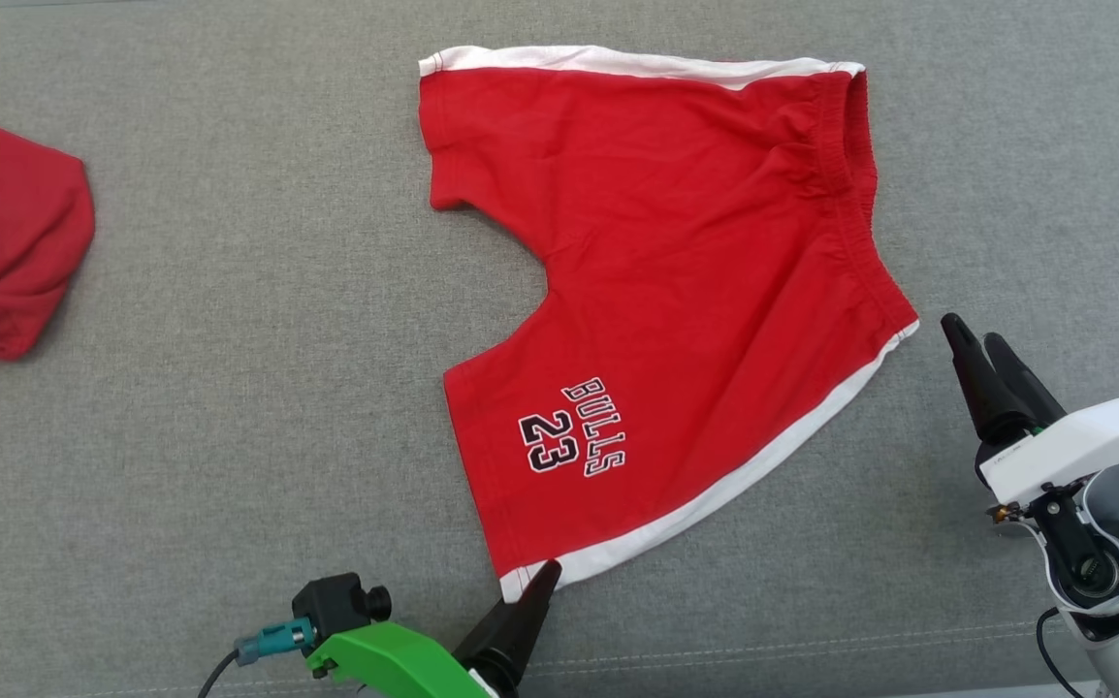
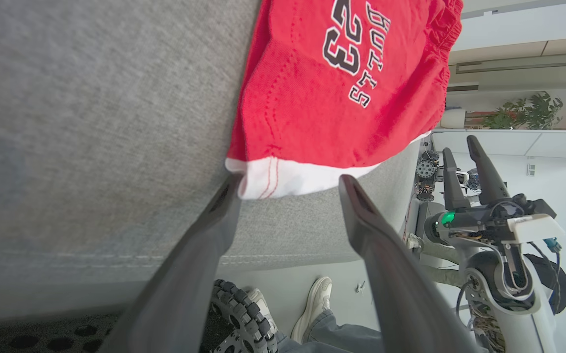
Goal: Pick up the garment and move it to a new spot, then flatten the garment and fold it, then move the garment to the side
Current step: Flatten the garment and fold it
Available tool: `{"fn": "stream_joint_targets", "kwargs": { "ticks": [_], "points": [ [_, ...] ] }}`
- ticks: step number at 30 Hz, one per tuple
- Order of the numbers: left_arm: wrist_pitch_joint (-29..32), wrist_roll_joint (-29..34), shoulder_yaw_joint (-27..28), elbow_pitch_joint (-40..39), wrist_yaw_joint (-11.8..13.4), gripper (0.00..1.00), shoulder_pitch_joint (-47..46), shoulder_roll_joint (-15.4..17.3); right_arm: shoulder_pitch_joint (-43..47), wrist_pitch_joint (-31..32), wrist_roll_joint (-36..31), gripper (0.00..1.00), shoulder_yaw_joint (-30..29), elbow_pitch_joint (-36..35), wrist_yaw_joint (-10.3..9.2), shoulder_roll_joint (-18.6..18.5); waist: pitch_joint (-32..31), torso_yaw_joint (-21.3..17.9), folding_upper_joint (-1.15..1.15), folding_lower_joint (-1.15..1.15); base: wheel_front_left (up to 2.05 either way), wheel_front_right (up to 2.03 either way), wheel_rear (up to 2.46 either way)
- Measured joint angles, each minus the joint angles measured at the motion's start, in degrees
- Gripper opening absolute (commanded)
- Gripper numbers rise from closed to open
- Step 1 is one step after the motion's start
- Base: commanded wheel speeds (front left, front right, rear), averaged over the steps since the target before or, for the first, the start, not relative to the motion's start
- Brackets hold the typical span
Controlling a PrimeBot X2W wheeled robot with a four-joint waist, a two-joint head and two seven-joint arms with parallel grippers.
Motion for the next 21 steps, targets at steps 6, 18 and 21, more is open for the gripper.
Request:
{"fn": "stream_joint_targets", "kwargs": {
  "ticks": [6, 18, 21],
  "points": [
    [-0.6, -0.1, -0.8, 0.2, 0.0, 0.60, -0.1, 0.0, 0.0, 0.2, 0.0, 1.00, 1.3, 1.4, 0.16, 0.8, 0.2, -0.1, 0.00, 0.00, 0.00, 0.00, 0.00],
    [-1.0, -0.1, -2.1, 0.5, 0.1, 0.24, -1.7, 0.0, -3.4, 1.1, 0.2, 1.00, 1.8, 6.7, 0.41, 3.3, 1.1, 0.0, 0.00, 0.00, 0.00, 0.00, 0.00],
    [-1.0, -0.1, -3.1, 0.5, 0.3, 0.21, -2.5, 0.0, -4.1, 1.1, 0.6, 1.00, 1.5, 8.2, 0.37, 3.4, 1.4, 0.5, 0.00, 0.00, 0.00, 0.00, 0.00]
  ]
}}
